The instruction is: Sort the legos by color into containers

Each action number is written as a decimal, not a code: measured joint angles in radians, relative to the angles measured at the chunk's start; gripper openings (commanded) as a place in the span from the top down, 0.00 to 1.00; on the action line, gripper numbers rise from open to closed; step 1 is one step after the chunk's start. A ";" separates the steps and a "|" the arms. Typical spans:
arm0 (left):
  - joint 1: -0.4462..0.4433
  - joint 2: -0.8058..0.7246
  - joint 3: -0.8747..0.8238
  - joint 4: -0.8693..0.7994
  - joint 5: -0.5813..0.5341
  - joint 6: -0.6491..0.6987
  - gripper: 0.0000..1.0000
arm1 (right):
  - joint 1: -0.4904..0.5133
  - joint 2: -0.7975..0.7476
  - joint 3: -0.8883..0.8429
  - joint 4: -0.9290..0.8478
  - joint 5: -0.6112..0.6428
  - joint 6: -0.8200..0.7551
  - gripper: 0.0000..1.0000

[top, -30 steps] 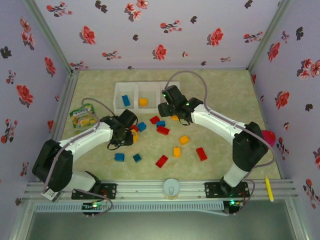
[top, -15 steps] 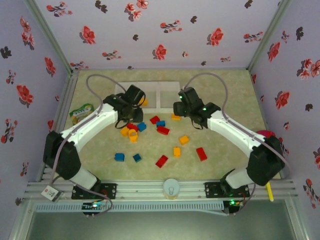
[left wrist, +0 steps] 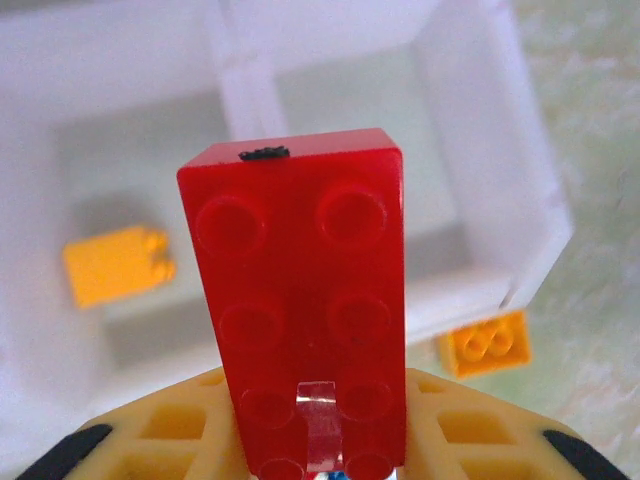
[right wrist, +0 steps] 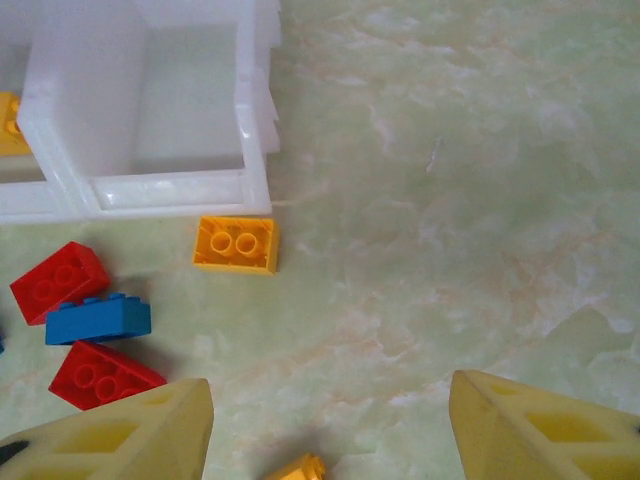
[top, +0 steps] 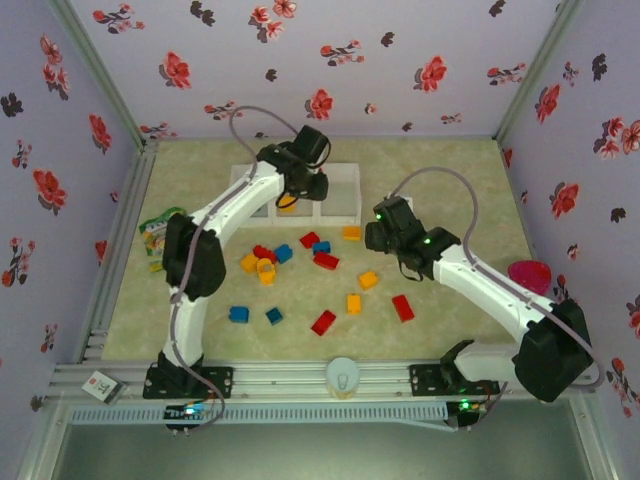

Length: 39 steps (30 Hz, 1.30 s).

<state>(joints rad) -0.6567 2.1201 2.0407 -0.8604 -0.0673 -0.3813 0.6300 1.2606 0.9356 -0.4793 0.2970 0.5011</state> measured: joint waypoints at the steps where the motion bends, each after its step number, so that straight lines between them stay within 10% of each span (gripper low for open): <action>1: 0.000 0.032 0.048 -0.002 0.010 0.004 0.79 | 0.000 0.000 -0.004 0.000 0.000 0.005 0.36; 13: 0.000 0.320 0.372 -0.035 0.088 0.038 0.76 | 0.000 0.000 -0.018 0.000 0.000 0.031 0.36; 20: 0.000 0.335 0.372 -0.043 0.095 0.038 0.46 | 0.000 0.017 -0.021 0.000 -0.001 0.034 0.36; 26: 0.000 0.330 0.369 -0.029 0.098 0.045 0.40 | 0.000 0.030 -0.021 0.002 -0.001 0.034 0.36; 39: 0.000 -0.208 -0.179 0.130 0.059 0.052 0.34 | 0.014 0.115 -0.020 0.026 -0.013 0.034 0.35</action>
<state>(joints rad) -0.6567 1.9121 1.8618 -0.7303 -0.0086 -0.3290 0.6445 1.3758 0.9157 -0.4538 0.2840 0.5354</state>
